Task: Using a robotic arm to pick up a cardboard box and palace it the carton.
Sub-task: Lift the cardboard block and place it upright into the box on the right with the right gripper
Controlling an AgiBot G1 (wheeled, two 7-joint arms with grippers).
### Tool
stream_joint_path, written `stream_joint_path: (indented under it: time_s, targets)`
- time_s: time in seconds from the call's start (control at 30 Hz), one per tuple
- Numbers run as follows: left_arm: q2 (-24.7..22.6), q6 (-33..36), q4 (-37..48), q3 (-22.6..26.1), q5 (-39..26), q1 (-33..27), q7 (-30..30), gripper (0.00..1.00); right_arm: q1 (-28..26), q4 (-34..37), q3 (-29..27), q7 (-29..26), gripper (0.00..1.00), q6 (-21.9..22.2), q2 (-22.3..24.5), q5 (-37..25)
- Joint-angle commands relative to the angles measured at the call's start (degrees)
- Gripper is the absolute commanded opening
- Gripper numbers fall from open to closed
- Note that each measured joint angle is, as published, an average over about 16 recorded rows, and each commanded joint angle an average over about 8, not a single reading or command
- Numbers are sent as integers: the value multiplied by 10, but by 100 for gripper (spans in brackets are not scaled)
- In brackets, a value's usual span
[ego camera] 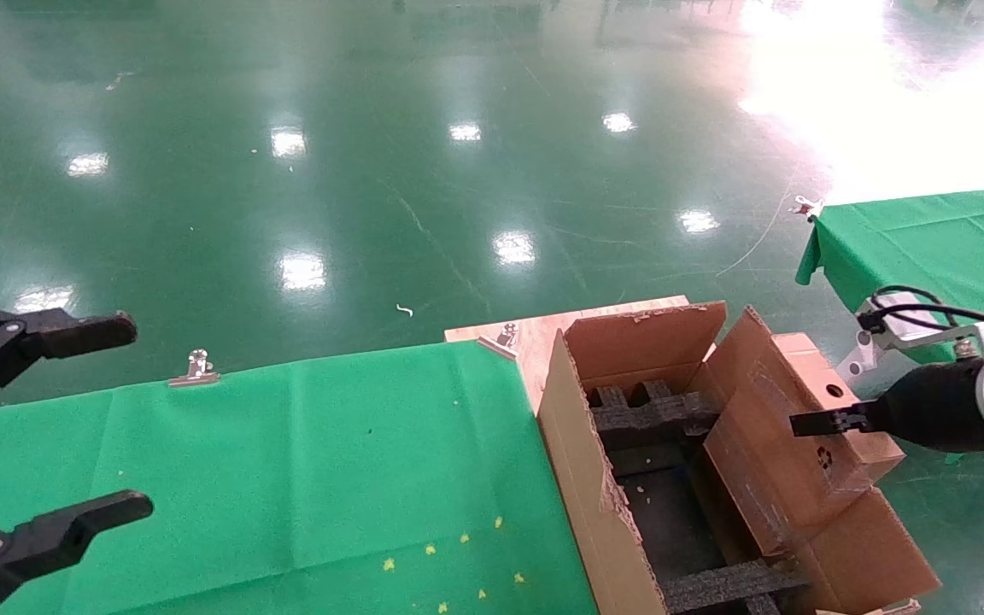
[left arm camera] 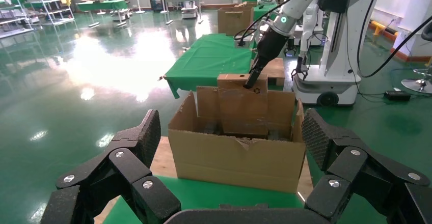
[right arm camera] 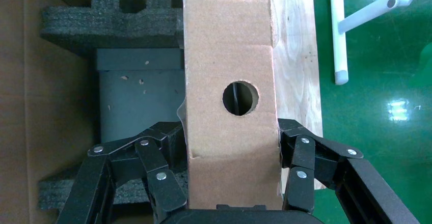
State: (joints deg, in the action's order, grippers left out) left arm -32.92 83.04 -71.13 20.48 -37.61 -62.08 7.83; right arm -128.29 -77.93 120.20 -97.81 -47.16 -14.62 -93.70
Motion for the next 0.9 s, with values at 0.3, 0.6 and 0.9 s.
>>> stream_joint_path:
  time_s: [0.3, 0.6, 0.9]
  targets:
    - [0, 0, 0, 0, 0, 0, 0, 100, 51, 3, 22, -58, 0, 67, -19, -38]
    - [0, 0, 0, 0, 0, 0, 0, 100, 99, 6, 39, -126, 0, 118, -47, -90]
    - [0, 0, 0, 0, 0, 0, 0, 100, 146, 13, 52, -189, 0, 149, -76, -128]
